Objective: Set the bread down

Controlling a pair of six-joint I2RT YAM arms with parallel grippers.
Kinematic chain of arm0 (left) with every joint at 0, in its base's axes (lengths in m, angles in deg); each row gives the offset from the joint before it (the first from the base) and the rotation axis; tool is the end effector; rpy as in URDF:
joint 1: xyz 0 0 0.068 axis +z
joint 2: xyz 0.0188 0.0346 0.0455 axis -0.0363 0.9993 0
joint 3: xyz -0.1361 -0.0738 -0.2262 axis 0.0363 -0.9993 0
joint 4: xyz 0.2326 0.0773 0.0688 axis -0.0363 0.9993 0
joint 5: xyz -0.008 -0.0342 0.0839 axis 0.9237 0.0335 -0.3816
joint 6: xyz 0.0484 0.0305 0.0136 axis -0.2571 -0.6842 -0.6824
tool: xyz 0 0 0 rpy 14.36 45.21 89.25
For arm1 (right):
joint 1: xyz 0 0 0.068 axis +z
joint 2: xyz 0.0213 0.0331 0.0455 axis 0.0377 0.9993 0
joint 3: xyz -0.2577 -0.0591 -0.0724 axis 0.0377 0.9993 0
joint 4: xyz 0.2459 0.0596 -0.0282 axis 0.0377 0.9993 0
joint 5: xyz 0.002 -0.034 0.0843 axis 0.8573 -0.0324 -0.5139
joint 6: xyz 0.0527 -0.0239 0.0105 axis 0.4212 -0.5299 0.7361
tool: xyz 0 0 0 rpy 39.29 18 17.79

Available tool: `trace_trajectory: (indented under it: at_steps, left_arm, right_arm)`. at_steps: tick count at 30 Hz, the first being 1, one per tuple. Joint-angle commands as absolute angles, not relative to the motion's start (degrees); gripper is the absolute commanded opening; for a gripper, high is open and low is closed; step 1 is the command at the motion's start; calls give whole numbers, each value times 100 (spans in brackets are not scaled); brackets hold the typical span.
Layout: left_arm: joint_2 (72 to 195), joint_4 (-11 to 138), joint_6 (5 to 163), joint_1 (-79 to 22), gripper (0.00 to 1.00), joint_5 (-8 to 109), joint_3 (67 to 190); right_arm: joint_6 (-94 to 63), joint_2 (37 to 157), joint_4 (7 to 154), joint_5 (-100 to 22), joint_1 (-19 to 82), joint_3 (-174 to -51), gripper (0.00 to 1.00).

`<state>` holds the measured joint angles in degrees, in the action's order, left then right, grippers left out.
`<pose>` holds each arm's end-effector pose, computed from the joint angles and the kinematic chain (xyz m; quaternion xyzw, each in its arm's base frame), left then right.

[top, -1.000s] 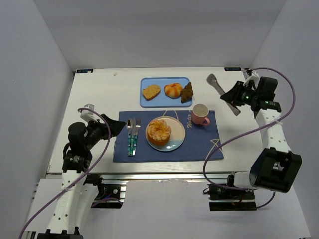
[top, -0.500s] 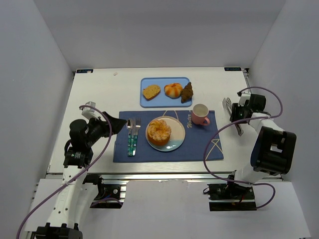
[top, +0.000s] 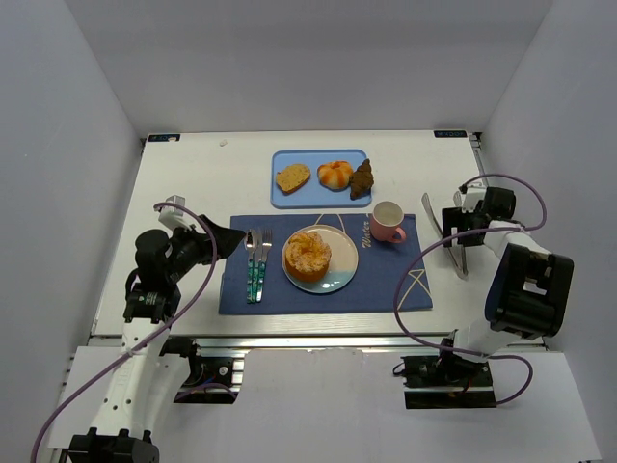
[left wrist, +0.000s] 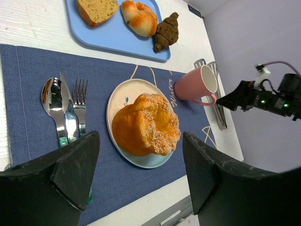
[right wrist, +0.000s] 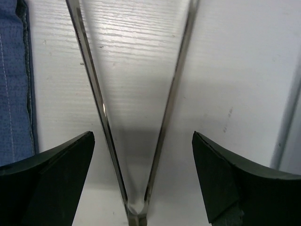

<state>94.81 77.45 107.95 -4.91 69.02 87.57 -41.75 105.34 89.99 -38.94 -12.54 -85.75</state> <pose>0.1543 -0.0267 0.2763 -0.0897 0.7897 -0.3649 0.4850 0.3029 -0.0733 0.1810 -0.0632 0.9370 -0.0362 0.3415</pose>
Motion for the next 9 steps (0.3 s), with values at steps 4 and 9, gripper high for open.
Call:
trace_trajectory:
  at_steps: [4, 9]
  left_arm:
    - [9381, 7669, 10813, -507, 81, 6992, 8641]
    - [9442, 7634, 10822, -507, 81, 7036, 8685]
  right_arm:
    - [-3366, 9873, 10032, -3635, -1357, -10057, 89]
    - [-3137, 9495, 10184, -4468, -1357, -10544, 89]
